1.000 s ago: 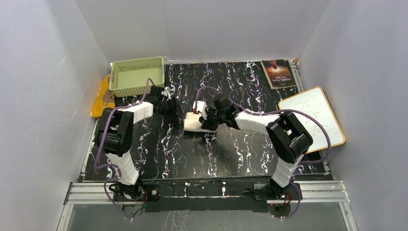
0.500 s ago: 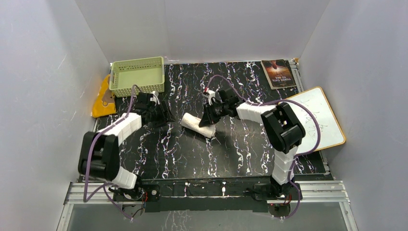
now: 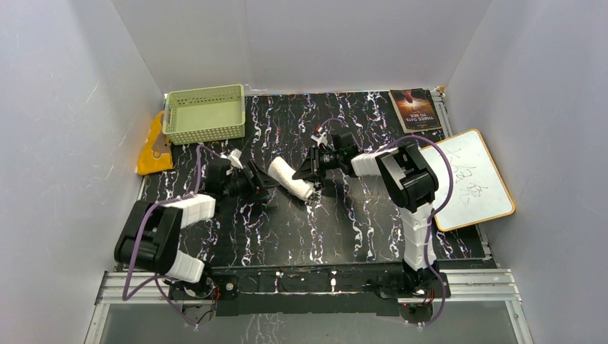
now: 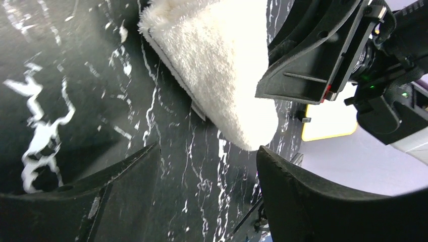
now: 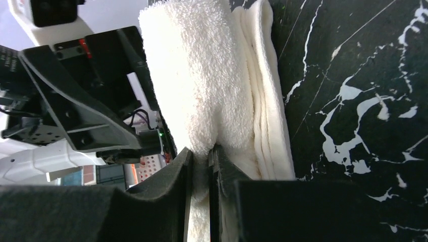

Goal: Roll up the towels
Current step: Roll the towel at the center of the board, then pick up the towel at the center of the board.

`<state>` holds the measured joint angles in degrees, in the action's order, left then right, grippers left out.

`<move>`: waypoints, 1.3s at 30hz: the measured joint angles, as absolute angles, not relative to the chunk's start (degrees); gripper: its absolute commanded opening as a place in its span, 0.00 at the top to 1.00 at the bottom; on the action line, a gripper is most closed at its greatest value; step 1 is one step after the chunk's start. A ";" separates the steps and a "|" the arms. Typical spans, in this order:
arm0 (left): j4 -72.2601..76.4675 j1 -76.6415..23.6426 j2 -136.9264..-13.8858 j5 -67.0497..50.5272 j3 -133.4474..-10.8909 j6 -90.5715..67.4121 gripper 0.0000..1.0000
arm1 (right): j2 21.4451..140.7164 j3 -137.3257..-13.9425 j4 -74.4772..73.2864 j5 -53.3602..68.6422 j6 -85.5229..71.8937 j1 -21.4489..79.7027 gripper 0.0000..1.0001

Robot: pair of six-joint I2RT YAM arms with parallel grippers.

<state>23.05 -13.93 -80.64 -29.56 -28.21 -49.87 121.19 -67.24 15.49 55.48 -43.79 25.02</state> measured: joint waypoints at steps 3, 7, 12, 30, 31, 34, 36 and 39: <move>32.10 -14.92 -86.94 -30.39 -28.16 -52.73 0.27 | 121.89 -66.85 19.07 55.42 -47.53 24.84 1.00; 42.30 -15.64 -94.06 -30.68 -28.21 -56.73 0.24 | 122.15 -66.43 20.58 55.24 -49.67 24.84 1.00; 54.26 -15.88 -101.27 -30.00 -28.38 -62.74 0.24 | 122.15 -65.78 21.39 55.20 -50.11 24.84 1.00; 71.31 -19.07 -115.20 -27.20 -34.09 -70.91 0.63 | 122.13 -65.78 21.69 55.02 -50.17 24.71 1.00; 71.33 -19.07 -115.26 -27.20 -34.11 -70.76 0.66 | 122.13 -65.78 21.71 55.02 -50.30 24.71 1.00; 70.02 -18.63 -115.20 -28.42 -35.44 -68.69 0.68 | 122.10 -65.76 22.17 54.98 -50.54 24.71 0.78; 67.07 -17.52 -114.63 -30.87 -37.50 -66.26 0.69 | 121.84 -65.76 22.48 54.96 -50.43 24.62 0.47; 60.75 -15.00 -113.43 -35.07 -42.00 -61.71 0.70 | 119.50 -65.73 21.17 54.57 -48.47 24.58 0.37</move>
